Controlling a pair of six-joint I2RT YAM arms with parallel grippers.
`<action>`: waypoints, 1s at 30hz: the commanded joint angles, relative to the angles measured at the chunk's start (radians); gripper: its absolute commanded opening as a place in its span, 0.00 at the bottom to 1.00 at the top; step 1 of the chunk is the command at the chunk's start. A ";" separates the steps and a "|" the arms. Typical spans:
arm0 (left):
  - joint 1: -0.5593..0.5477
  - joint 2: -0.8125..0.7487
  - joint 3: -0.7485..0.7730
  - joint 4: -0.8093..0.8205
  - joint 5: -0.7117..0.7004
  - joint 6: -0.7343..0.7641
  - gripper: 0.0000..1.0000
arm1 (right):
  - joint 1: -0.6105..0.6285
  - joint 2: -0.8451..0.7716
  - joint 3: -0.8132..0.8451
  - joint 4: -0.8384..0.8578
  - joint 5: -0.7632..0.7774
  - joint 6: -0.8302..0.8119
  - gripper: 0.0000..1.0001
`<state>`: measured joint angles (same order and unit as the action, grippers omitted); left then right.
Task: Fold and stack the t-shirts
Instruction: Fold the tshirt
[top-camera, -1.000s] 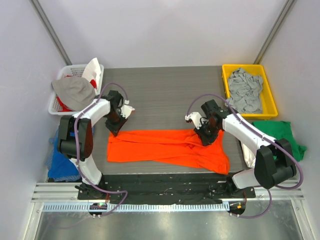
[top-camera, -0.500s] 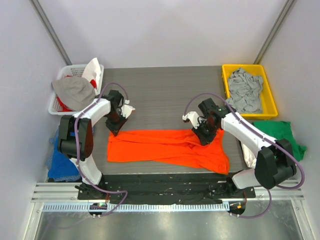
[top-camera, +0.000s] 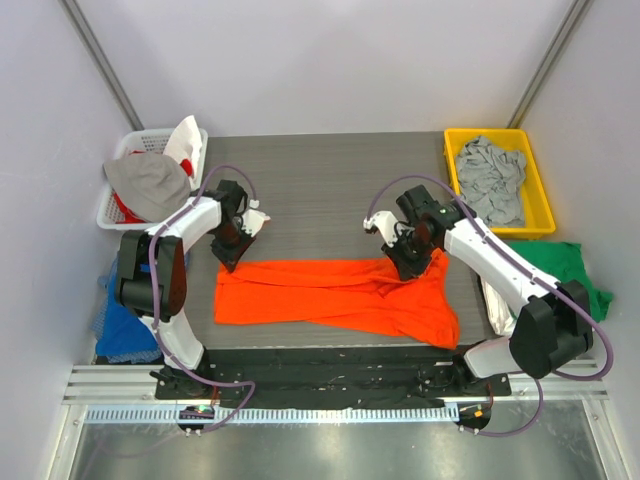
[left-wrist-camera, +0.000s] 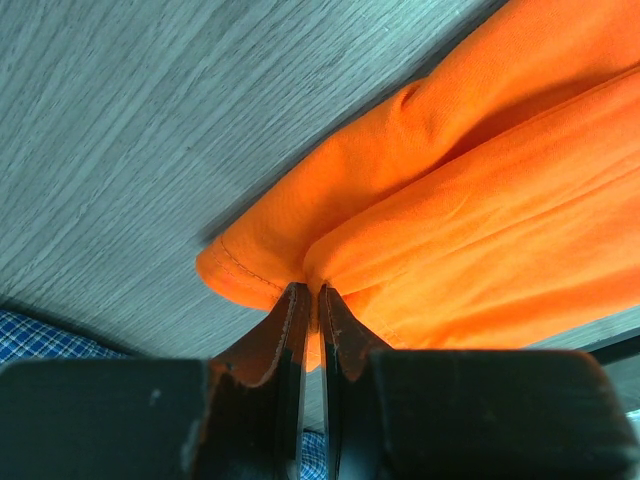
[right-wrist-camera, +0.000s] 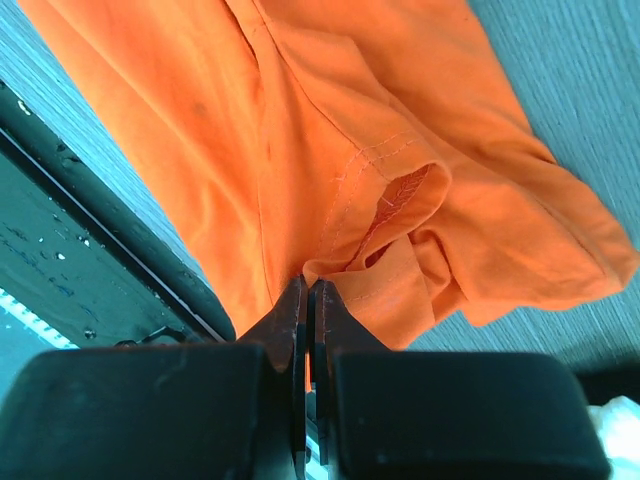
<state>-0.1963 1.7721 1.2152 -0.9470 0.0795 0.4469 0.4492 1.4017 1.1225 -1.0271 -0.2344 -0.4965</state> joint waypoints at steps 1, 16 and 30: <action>-0.003 -0.014 0.023 -0.009 0.000 -0.002 0.13 | 0.008 -0.009 0.053 -0.042 0.003 0.015 0.01; -0.005 -0.016 0.024 -0.010 0.008 -0.002 0.13 | 0.023 -0.064 0.074 -0.085 0.014 0.038 0.01; -0.003 -0.019 0.003 -0.001 0.006 0.000 0.13 | 0.032 -0.041 0.115 -0.097 0.024 0.044 0.01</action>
<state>-0.1963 1.7721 1.2148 -0.9466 0.0799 0.4473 0.4717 1.3724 1.2068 -1.1011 -0.2153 -0.4641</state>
